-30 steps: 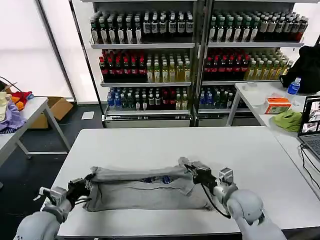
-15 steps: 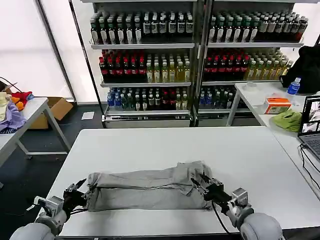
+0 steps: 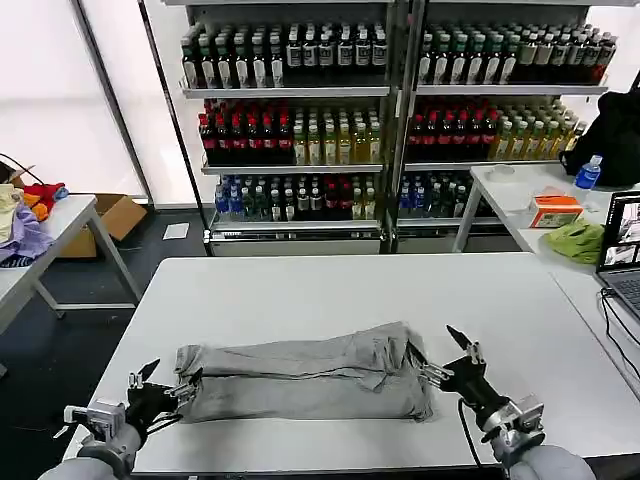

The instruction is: Fold and organize the clothes.

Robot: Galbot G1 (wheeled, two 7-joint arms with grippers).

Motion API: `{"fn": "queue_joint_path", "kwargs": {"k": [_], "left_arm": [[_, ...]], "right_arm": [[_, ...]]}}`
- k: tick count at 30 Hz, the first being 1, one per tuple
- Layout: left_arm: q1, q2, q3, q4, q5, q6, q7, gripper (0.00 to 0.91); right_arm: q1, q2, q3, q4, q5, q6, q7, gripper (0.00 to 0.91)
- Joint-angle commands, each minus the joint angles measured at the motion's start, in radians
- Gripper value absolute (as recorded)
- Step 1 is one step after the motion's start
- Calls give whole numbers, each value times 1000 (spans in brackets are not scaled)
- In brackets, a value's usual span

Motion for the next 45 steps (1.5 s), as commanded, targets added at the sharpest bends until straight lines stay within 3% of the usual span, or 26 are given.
{"fn": "queue_joint_path", "kwargs": {"k": [1, 13, 16, 18, 21, 22, 24, 33, 35, 45], "left_arm": [[-78, -126, 58, 52, -88, 19, -156, 907], [-93, -232, 41, 89, 7, 52, -150, 907], [-74, -240, 47, 89, 26, 52, -140, 856], [-66, -248, 49, 89, 26, 52, -138, 776], [-66, -250, 55, 89, 26, 52, -138, 484], [-69, -248, 56, 91, 26, 52, -140, 212], [-69, -245, 58, 97, 26, 52, -137, 40], [-62, -264, 76, 116, 28, 48, -123, 40], [-72, -267, 61, 125, 28, 44, -103, 40], [-81, -222, -17, 80, 2, 40, -5, 40]], "right_arm": [[-79, 13, 68, -25, 26, 123, 3, 907], [-92, 21, 48, -30, 30, 124, -13, 907], [-93, 13, 46, -32, 30, 125, -15, 907], [-93, 9, 46, -32, 34, 124, -14, 907], [-93, 2, 44, -31, 59, 118, -14, 907], [-94, 0, 44, -25, 86, 103, -13, 907], [-93, 0, 46, -15, 114, 92, -11, 907], [-105, 3, 40, 5, 130, 85, -12, 907], [-111, 8, 37, 18, 170, 72, -9, 907], [-72, 7, 42, 1, 185, 59, -3, 907]]}}
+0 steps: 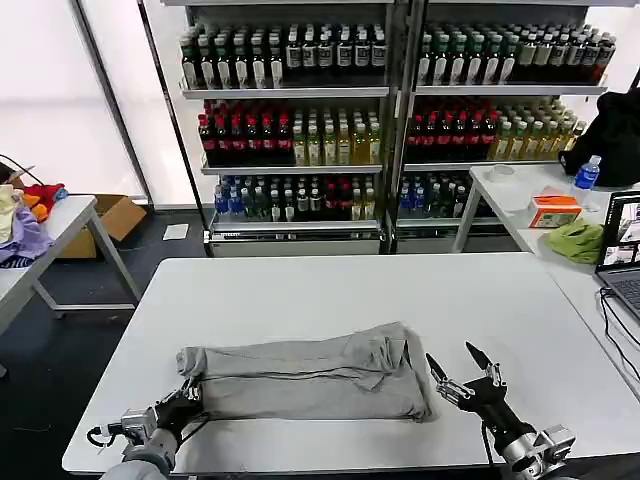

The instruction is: Fold and organize the clothes.

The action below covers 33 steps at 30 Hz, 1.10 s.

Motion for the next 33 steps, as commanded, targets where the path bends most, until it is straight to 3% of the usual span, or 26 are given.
{"fn": "queue_joint_path", "kwargs": {"k": [1, 8, 12, 17, 21, 24, 28, 33], "left_arm": [[-12, 38, -89, -26, -16, 7, 88, 40], [-36, 227, -331, 2, -106, 18, 167, 40], [-30, 373, -401, 42, -157, 18, 206, 40], [-32, 469, -434, 42, -222, 18, 207, 40], [-43, 468, -384, -42, -373, 17, 166, 40], [-73, 406, -289, -128, -432, 17, 115, 40], [-102, 332, -73, -207, -506, 16, 59, 40], [-109, 322, 144, -139, -465, -34, 62, 40]], "right_arm": [[21, -2, 2, -1, 37, -14, 3, 907], [27, -7, 20, 10, 40, -19, 1, 907], [23, -13, 24, 5, 38, -15, 1, 907], [22, 4, 22, 1, 25, -11, 3, 907], [11, 19, 18, 12, 15, -11, 2, 907], [4, 25, 18, 15, 10, -11, 2, 907], [-8, 26, 31, 15, 5, -10, 3, 907], [-22, 21, 53, 11, 7, -9, 1, 907]]}}
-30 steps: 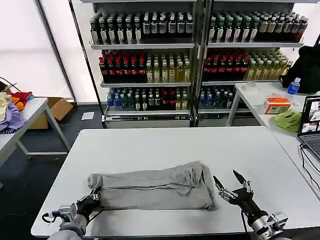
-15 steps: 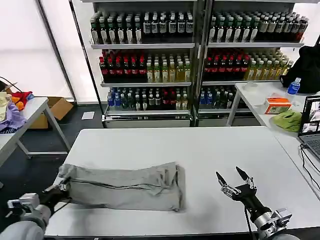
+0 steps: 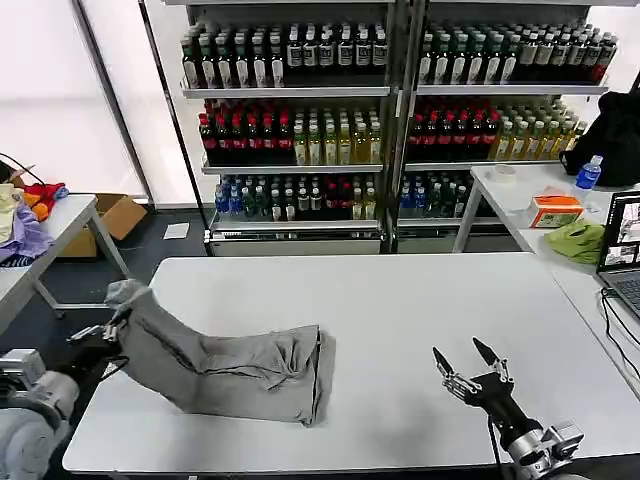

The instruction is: Fold and organize the clothes.

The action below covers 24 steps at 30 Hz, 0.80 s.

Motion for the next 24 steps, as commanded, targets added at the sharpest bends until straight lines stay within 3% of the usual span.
{"fn": "queue_joint_path", "kwargs": {"k": [1, 8, 24], "left_arm": [[-51, -24, 411, -27, -106, -64, -50, 40], [-133, -87, 572, 110, 4, -144, -73, 40], [-159, -143, 667, 96, 31, -129, -87, 40]], "right_arm": [[-15, 3, 17, -5, -3, 3, -3, 907], [-20, 27, 5, -16, -12, 5, -3, 907], [-25, 50, -25, -52, -53, 22, -7, 907]]}}
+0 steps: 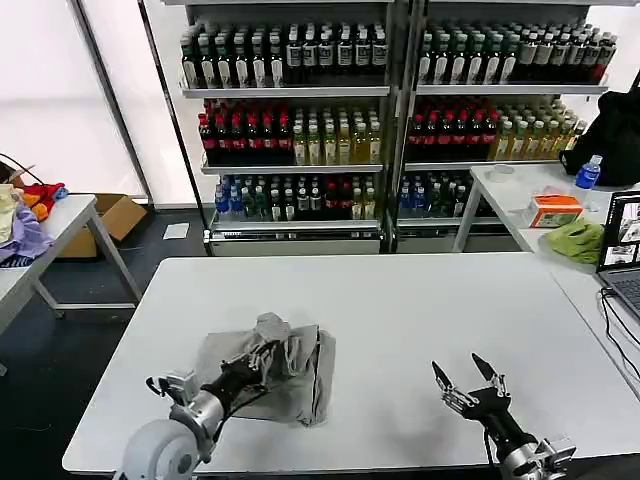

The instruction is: Fold and organize the clothes.

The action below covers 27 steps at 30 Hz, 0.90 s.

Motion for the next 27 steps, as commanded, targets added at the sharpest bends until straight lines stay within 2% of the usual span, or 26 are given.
{"fn": "queue_joint_path", "kwargs": {"k": [1, 9, 10, 11, 12, 19, 27], "left_arm": [[-29, -36, 118, -3, 23, -16, -22, 40], [-16, -53, 141, -21, 26, -5, -29, 40], [-18, -56, 143, -14, 27, -3, -32, 81], [-23, -61, 147, -7, 38, -2, -43, 81], [-27, -67, 147, 1, 44, 1, -48, 907], [-17, -81, 89, -38, 40, 27, -71, 907], [72, -41, -113, -308, -71, 83, -109, 907]], "right_arm": [[-3, 9, -4, -10, -13, 5, -1, 907], [-8, 9, -3, -9, -15, 9, -2, 907], [-9, 7, -3, -6, -15, 8, -3, 907], [-10, 7, -4, -4, -16, 8, -4, 907], [-11, 8, -4, -1, -16, 8, -5, 907], [-11, 3, -3, -10, -18, 15, -2, 907], [-4, 5, -9, -11, -18, 15, -1, 907]]}}
